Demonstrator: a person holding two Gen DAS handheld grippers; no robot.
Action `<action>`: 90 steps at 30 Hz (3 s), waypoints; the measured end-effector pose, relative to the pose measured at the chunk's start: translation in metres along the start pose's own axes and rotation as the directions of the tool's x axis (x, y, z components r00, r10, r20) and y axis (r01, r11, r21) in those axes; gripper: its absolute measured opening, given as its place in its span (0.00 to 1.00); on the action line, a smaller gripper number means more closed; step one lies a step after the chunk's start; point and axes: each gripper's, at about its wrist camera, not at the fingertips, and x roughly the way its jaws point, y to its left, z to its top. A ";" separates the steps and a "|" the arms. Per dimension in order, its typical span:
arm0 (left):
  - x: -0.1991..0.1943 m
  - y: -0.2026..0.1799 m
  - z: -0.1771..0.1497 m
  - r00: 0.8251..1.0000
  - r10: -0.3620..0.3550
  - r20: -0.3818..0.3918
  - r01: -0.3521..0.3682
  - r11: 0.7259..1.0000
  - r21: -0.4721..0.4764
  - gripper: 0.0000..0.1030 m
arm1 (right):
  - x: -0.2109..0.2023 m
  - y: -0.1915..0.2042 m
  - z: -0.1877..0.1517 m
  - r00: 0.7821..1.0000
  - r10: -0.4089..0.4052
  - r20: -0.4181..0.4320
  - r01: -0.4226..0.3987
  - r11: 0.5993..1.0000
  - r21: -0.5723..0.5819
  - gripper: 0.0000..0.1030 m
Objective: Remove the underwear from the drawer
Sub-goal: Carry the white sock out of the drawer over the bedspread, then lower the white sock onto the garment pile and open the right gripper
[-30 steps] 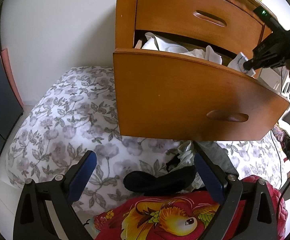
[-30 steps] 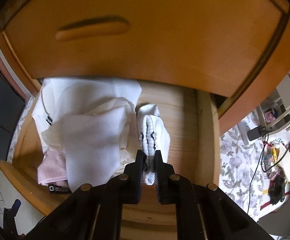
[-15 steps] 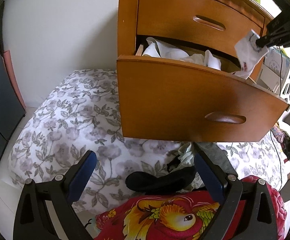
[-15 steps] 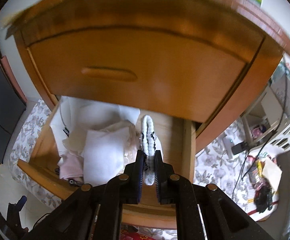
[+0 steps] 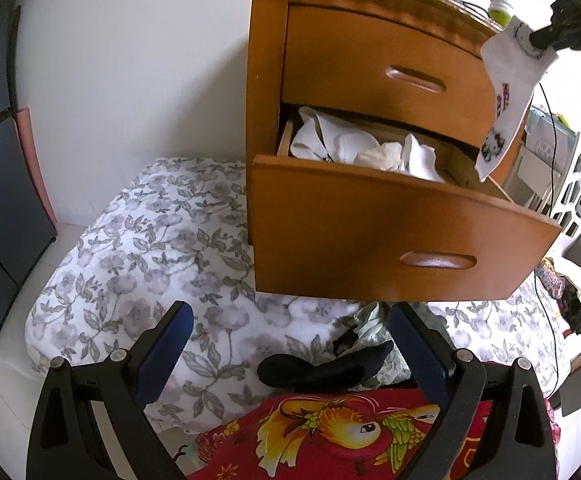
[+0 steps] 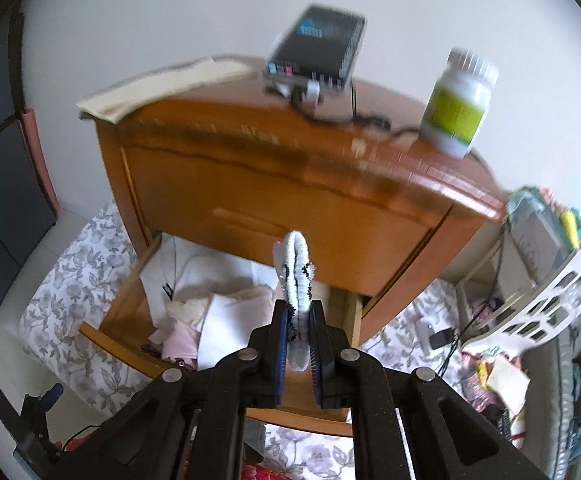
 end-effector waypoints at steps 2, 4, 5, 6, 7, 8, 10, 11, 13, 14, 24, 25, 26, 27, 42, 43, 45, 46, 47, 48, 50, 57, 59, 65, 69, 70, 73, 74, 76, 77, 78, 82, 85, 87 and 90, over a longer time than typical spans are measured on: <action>-0.004 0.001 0.001 1.000 -0.001 0.010 0.001 1.000 -0.003 0.95 | -0.015 0.001 0.002 1.000 -0.007 0.020 0.007 1.000 -0.009 0.10; -0.009 0.002 0.003 1.000 -0.002 0.019 0.002 1.000 -0.006 0.95 | -0.032 0.003 0.005 0.999 -0.009 0.042 0.009 1.000 -0.017 0.10; -0.011 0.003 0.003 1.000 -0.002 0.023 0.002 1.000 -0.007 0.95 | -0.042 0.004 0.006 0.998 -0.012 0.056 0.013 1.000 -0.022 0.10; -0.014 0.003 0.004 1.000 -0.002 0.029 0.003 1.000 -0.008 0.95 | -0.049 0.005 0.006 0.998 -0.016 0.065 0.017 0.999 -0.027 0.10; -0.016 0.004 0.004 0.999 -0.002 0.034 0.002 1.000 -0.009 0.95 | -0.057 0.006 0.006 0.997 -0.019 0.075 0.021 0.999 -0.032 0.10; -0.019 0.004 0.005 0.999 -0.002 0.040 0.002 1.000 -0.010 0.95 | -0.067 0.008 0.007 0.996 -0.022 0.089 0.025 0.999 -0.038 0.10; -0.022 0.005 0.006 0.999 -0.002 0.047 0.003 1.000 -0.013 0.95 | -0.083 0.008 0.007 0.994 -0.020 0.108 0.025 0.999 -0.045 0.10; -0.024 0.006 0.006 0.999 -0.003 0.050 0.003 1.000 -0.014 0.95 | -0.093 0.009 0.007 0.992 -0.020 0.121 0.026 0.998 -0.048 0.10; -0.030 0.006 0.008 0.998 -0.005 0.060 0.005 1.000 -0.015 0.95 | -0.107 0.009 0.006 0.990 -0.020 0.137 0.027 0.998 -0.051 0.10; -0.032 0.006 0.008 0.998 -0.004 0.064 0.005 1.000 -0.015 0.95 | -0.115 0.009 0.004 0.989 -0.017 0.146 0.025 0.998 -0.049 0.10; -0.049 0.006 0.011 0.995 0.000 0.095 0.002 1.000 -0.016 0.95 | -0.151 0.014 -0.034 0.989 0.013 0.147 -0.003 0.998 -0.066 0.10; -0.050 0.005 0.011 0.995 -0.002 0.098 0.003 1.000 -0.012 0.95 | -0.150 0.015 -0.038 0.990 0.017 0.141 -0.007 0.997 -0.071 0.10; -0.051 0.004 0.011 0.995 -0.003 0.100 0.004 1.000 -0.009 0.95 | -0.149 0.016 -0.045 0.991 0.021 0.130 -0.011 0.997 -0.080 0.10; -0.052 0.004 0.011 0.995 -0.004 0.101 0.005 1.000 -0.005 0.95 | -0.148 0.017 -0.050 0.992 0.022 0.121 -0.012 0.996 -0.084 0.10; -0.045 0.006 0.008 0.997 -0.003 0.079 0.002 1.000 0.002 0.95 | -0.054 0.043 -0.115 0.991 0.038 -0.129 -0.058 0.987 -0.152 0.10; -0.045 0.007 0.007 0.997 -0.001 0.077 0.001 1.000 0.000 0.95 | -0.047 0.044 -0.118 0.989 0.037 -0.142 -0.059 0.986 -0.156 0.10; -0.042 0.010 0.007 0.998 0.000 0.070 0.000 1.000 -0.006 0.95 | -0.026 0.050 -0.125 0.983 0.030 -0.180 -0.060 0.985 -0.163 0.10; -0.041 0.010 0.007 0.998 0.001 0.068 0.000 1.000 -0.008 0.95 | -0.015 0.053 -0.128 0.980 0.025 -0.197 -0.059 0.984 -0.167 0.10; -0.040 0.012 0.006 0.998 0.002 0.064 -0.001 1.000 -0.011 0.95 | 0.000 0.056 -0.131 0.976 0.018 -0.218 -0.057 0.984 -0.169 0.10; -0.039 0.013 0.006 0.998 0.004 0.061 -0.003 1.000 -0.014 0.95 | 0.009 0.057 -0.133 0.972 0.016 -0.234 -0.058 0.984 -0.171 0.10; -0.037 0.015 0.005 0.998 0.006 0.057 -0.004 1.000 -0.020 0.95 | 0.036 0.059 -0.140 0.958 0.013 -0.285 -0.062 0.985 -0.164 0.10; -0.028 0.022 0.002 0.999 0.010 0.034 -0.009 0.999 -0.036 0.95 | 0.090 0.074 -0.154 0.935 0.019 -0.354 -0.071 0.988 -0.135 0.11; -0.026 0.023 0.001 1.000 0.010 0.025 -0.009 0.999 -0.039 0.95 | 0.104 0.083 -0.159 0.926 0.032 -0.376 -0.087 0.988 -0.129 0.11; -0.023 0.026 0.000 1.000 0.009 0.018 -0.008 0.999 -0.044 0.95 | 0.140 0.108 -0.171 0.898 0.059 -0.435 -0.115 0.988 -0.104 0.11; -0.020 0.029 -0.001 1.000 0.009 0.011 -0.008 0.999 -0.052 0.95 | 0.152 0.118 -0.175 0.887 0.075 -0.456 -0.130 0.987 -0.091 0.11; -0.019 0.029 -0.001 1.000 0.009 0.009 -0.009 0.999 -0.053 0.95 | 0.154 0.119 -0.176 0.885 0.077 -0.459 -0.132 0.987 -0.089 0.11; -0.018 0.031 -0.002 1.000 0.009 0.003 -0.009 0.998 -0.057 0.95 | 0.160 0.121 -0.177 0.876 0.087 -0.474 -0.135 0.988 -0.069 0.14; -0.018 0.032 -0.002 1.000 0.009 0.002 -0.009 0.998 -0.058 0.95 | 0.163 0.121 -0.178 0.871 0.095 -0.482 -0.140 0.989 -0.057 0.17; -0.018 0.032 -0.002 1.000 0.009 0.003 -0.009 0.998 -0.059 0.95 | 0.164 0.121 -0.179 0.869 0.094 -0.485 -0.138 0.989 -0.056 0.28; -0.018 0.032 -0.002 1.000 0.009 0.003 -0.009 0.998 -0.060 0.95 | 0.162 0.120 -0.178 0.872 0.087 -0.481 -0.134 0.989 -0.064 0.37; -0.018 0.032 -0.002 1.000 0.009 0.003 -0.009 0.998 -0.060 0.95 | 0.161 0.120 -0.178 0.876 0.083 -0.476 -0.131 0.989 -0.069 0.39; -0.017 0.032 -0.002 1.000 0.008 0.000 -0.008 0.998 -0.056 0.95 | 0.155 0.116 -0.177 0.880 0.084 -0.467 -0.131 0.989 -0.068 0.45; -0.017 0.031 -0.003 1.000 0.009 -0.002 -0.009 0.999 -0.051 0.95 | 0.149 0.113 -0.179 0.886 0.093 -0.455 -0.136 0.989 -0.062 0.58; -0.017 0.030 -0.003 1.000 0.010 -0.002 -0.010 0.999 -0.052 0.95 | 0.145 0.110 -0.182 0.890 0.104 -0.444 -0.140 0.989 -0.049 0.69; -0.016 0.030 -0.003 1.000 0.016 -0.006 -0.016 0.998 -0.052 0.95 | 0.145 0.107 -0.187 0.891 0.113 -0.440 -0.136 0.990 -0.022 0.89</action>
